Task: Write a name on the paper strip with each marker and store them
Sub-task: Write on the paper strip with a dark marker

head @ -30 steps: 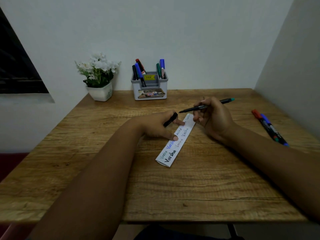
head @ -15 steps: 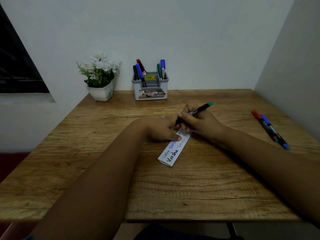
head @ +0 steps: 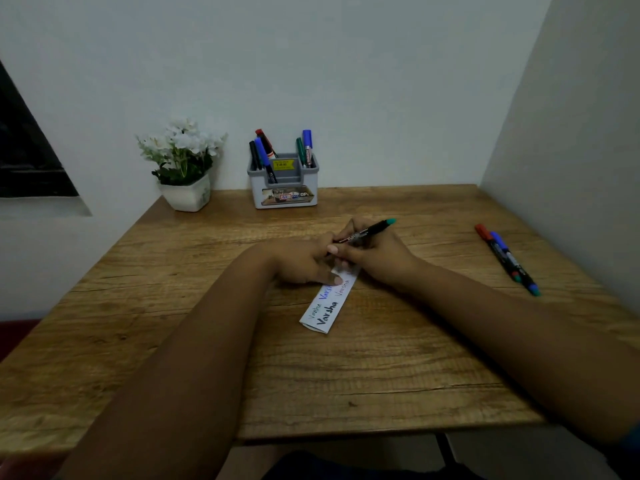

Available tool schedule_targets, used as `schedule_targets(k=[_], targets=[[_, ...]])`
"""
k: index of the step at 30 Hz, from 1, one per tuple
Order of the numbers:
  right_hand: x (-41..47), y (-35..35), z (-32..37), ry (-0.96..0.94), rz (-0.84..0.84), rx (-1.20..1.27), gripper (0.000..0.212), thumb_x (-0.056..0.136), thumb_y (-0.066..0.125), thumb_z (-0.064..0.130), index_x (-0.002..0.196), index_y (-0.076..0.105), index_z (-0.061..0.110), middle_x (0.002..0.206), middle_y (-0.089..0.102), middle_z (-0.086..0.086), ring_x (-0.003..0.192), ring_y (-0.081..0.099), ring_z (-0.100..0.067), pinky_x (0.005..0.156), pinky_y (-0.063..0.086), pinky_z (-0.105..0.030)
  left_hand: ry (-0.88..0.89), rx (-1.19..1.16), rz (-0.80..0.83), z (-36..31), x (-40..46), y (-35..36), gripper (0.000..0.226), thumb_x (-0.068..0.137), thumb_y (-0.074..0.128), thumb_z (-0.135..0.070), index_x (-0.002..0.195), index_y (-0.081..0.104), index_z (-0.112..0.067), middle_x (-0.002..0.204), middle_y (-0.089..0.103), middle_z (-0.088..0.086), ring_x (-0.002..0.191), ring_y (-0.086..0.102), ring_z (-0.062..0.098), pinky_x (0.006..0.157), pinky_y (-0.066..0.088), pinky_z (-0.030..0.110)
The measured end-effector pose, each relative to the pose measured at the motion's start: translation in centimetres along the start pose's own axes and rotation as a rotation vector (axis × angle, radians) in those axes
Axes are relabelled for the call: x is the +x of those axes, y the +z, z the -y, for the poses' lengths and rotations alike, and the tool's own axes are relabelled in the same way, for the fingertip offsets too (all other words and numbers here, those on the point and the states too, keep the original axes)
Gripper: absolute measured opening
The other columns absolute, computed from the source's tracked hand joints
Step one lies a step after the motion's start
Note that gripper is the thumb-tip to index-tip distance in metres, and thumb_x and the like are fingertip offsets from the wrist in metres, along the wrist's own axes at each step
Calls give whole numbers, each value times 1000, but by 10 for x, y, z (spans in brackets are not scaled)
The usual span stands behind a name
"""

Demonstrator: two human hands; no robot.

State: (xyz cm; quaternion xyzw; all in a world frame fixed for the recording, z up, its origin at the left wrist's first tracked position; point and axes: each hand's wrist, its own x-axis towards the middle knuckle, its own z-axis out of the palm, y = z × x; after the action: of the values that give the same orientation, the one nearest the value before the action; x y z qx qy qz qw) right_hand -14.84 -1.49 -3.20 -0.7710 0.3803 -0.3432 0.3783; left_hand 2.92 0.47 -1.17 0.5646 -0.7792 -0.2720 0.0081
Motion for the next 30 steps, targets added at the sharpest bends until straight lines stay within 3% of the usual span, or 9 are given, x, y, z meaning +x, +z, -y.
schedule_targets(k=[2,6,9,13,15,18,21,27,30], targets=[[-1,-4,5,69,-29,187,16,87,70,15,100,63,8,90,71,-11,81,69,-19,76,58,-32,22,-86,-21,2,-3,-1,84,87,67,-41,151,14,-27,150,39,0,133,39,21,109,35,40],[6,-20,13,82,-159,189,19,101,47,27,108,54,11,97,62,-1,94,61,-17,83,56,-33,66,-216,-19,6,-7,-1,83,82,75,-35,148,25,-30,151,36,-17,142,27,11,117,23,39],[11,-24,19,106,-65,201,25,105,34,33,104,48,13,91,65,-7,85,66,-20,77,58,-36,82,-226,-45,9,-8,-1,77,79,78,-35,143,35,-33,146,44,-17,138,34,8,117,25,39],[35,-22,26,27,-81,-448,36,103,36,40,107,62,16,74,58,2,65,53,-12,62,44,-31,95,-198,-61,15,-8,-2,62,76,79,-42,132,51,-42,145,44,-17,135,39,9,116,30,41],[52,-20,32,-28,-179,-574,34,99,49,42,103,70,16,76,59,5,68,51,-10,59,38,-26,88,-210,-73,19,-9,-3,57,76,78,-40,128,55,-43,145,44,-18,134,40,10,115,29,40],[74,-20,45,-79,-356,-354,22,83,74,37,92,69,17,76,62,8,67,57,-4,59,44,-16,104,-270,-93,23,-7,-3,47,79,78,-35,122,61,-41,141,48,-20,133,41,9,114,30,36],[100,-18,53,-145,-550,-166,28,75,83,33,80,69,9,71,69,-4,65,67,-18,62,55,-27,106,-310,-135,26,-2,-2,35,81,76,-32,113,67,-39,134,53,-23,131,43,8,110,31,30],[166,-3,50,-252,-540,-126,17,97,55,22,101,62,7,97,67,-10,88,66,-26,82,53,-41,127,-320,-152,28,2,-2,27,79,78,-30,101,68,-39,130,57,-23,123,47,2,111,34,33],[194,3,45,-259,-500,-229,21,100,49,18,108,59,1,107,61,-16,95,58,-26,77,41,-23,138,-309,-145,30,7,-2,27,77,79,-33,97,66,-45,134,56,-21,126,47,5,112,35,39]])
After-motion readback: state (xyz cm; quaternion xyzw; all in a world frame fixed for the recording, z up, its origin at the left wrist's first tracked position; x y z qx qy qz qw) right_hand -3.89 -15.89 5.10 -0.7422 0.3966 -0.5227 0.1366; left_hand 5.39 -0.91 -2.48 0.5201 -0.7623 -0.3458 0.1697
